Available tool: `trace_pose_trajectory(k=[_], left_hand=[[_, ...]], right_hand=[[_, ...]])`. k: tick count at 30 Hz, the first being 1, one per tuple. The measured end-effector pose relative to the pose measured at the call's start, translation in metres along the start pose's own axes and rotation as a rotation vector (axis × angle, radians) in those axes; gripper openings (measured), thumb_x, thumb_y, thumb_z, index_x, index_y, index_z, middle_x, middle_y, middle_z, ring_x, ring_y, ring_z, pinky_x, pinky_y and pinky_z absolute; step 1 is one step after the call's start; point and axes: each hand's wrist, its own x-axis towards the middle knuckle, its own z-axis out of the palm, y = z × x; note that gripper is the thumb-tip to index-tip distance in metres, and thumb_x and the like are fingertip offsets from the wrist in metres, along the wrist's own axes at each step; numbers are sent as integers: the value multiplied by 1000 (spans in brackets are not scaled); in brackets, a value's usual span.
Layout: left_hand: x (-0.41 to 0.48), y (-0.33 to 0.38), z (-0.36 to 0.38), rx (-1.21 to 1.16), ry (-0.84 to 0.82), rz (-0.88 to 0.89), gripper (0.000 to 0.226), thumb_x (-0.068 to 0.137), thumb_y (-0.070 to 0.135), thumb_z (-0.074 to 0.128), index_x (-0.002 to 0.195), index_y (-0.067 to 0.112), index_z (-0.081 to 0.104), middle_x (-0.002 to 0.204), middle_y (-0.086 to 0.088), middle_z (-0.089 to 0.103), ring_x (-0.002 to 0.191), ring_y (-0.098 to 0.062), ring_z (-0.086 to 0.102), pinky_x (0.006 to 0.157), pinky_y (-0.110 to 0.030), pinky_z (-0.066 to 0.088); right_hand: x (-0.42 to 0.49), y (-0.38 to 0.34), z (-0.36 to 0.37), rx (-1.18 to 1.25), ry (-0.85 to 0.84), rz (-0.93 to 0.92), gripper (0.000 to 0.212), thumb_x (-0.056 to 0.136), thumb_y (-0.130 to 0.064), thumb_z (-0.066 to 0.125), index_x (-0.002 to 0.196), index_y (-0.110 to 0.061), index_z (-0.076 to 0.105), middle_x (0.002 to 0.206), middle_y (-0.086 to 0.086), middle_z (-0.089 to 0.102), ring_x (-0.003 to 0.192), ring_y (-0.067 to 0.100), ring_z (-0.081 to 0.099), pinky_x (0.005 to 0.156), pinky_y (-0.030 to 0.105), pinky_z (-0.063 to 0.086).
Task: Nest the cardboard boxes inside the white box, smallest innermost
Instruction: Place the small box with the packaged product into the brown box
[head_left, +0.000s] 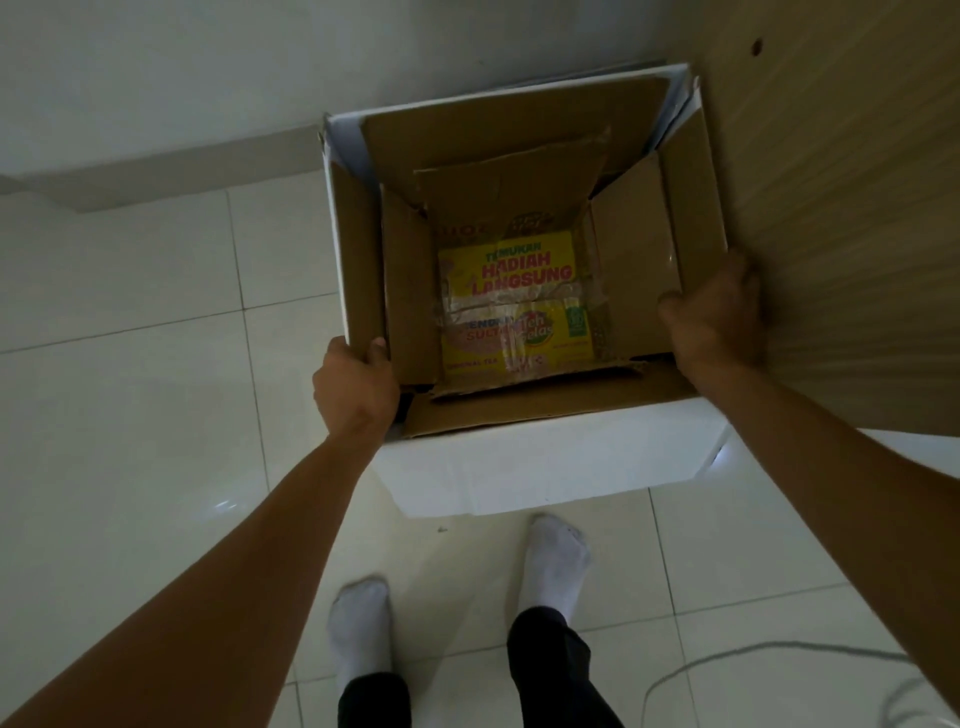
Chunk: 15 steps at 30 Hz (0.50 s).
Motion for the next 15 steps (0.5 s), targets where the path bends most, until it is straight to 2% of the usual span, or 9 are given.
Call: trace_pose_trajectory(k=[4,8,11,13,15], left_hand=[[0,1,-3,-16,-63,-34,25,93,25,50,109,5,52,101,-14,61,75,-23,50,68,-32,40],[-1,1,-9,-31,-106,-52,26,89,19,52,111,5,50,97,-12,58,76,-26,52,67,-34,42],[-8,0,-15,-40,-107,-44,31,87,18,54,115,6,49,97,-10,57,74,-23,52,63,-31,43],[-19,-2,-22,-42,-107,-36,38,86,18,55,121,7,46,99,-10,59,70,-20,52,56,-26,42],[-30,-2,-29,-42,-118,-24,47,85,18,56,128,7,41,104,-13,61,72,-21,54,59,-27,44]], right_hand=[[-22,12,2,-164,98,-242,77,77,-18,65,142,-9,25,148,22,31,132,42,35,104,57,34],[-35,21,0,-284,103,-418,75,73,-13,67,139,-10,30,151,24,26,140,41,23,113,58,20],[-43,19,0,-254,54,-484,73,75,-13,66,139,-11,32,152,22,27,141,39,22,114,56,14],[-50,17,-3,-186,6,-487,71,76,-12,66,139,-10,33,150,20,32,139,39,27,114,57,16],[-57,13,-9,-62,-60,-457,70,78,-10,66,139,-13,34,145,17,40,135,39,35,109,60,28]])
